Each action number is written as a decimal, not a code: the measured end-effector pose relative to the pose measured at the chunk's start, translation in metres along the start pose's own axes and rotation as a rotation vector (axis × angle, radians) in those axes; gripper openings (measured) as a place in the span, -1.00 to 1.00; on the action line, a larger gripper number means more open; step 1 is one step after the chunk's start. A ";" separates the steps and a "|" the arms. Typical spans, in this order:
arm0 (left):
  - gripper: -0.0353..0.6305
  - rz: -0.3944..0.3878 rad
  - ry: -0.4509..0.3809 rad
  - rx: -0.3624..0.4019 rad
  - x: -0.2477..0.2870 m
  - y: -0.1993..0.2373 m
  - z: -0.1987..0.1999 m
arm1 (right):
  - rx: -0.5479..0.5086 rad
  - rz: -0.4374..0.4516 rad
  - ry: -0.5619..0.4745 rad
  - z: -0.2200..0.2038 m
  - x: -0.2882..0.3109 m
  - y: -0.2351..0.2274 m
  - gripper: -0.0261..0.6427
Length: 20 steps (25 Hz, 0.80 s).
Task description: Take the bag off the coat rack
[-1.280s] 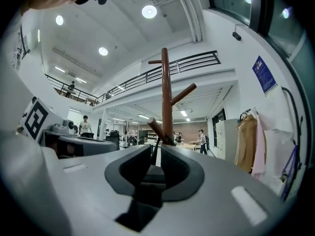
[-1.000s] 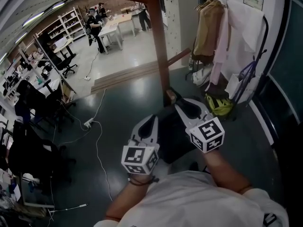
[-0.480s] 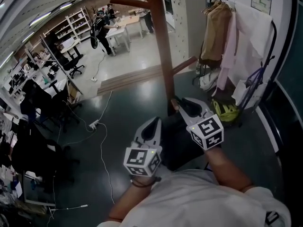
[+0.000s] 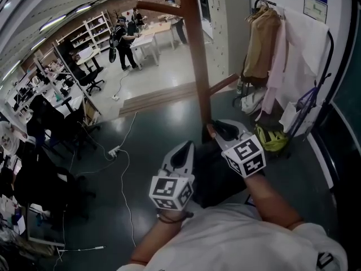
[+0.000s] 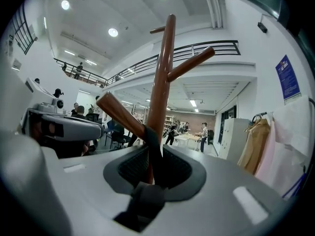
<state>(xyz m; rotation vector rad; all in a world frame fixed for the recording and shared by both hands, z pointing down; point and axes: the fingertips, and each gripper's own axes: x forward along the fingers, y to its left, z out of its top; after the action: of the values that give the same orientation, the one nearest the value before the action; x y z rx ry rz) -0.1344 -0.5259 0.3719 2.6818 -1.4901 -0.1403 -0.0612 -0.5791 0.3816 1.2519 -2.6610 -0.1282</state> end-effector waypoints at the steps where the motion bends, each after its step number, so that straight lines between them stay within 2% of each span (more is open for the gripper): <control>1: -0.88 0.000 0.001 -0.002 0.001 0.000 -0.001 | -0.001 0.004 0.007 -0.001 0.002 0.000 -0.74; 9: -0.88 -0.003 -0.009 -0.007 0.000 0.004 0.003 | -0.022 -0.023 -0.005 0.002 0.004 -0.002 -0.82; 20: -0.88 -0.005 -0.022 -0.018 -0.014 0.006 0.004 | 0.077 -0.016 -0.051 0.009 -0.009 0.002 -0.84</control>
<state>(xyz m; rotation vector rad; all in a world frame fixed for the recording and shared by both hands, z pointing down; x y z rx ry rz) -0.1473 -0.5175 0.3693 2.6785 -1.4809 -0.1834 -0.0591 -0.5714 0.3714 1.3103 -2.7240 -0.0621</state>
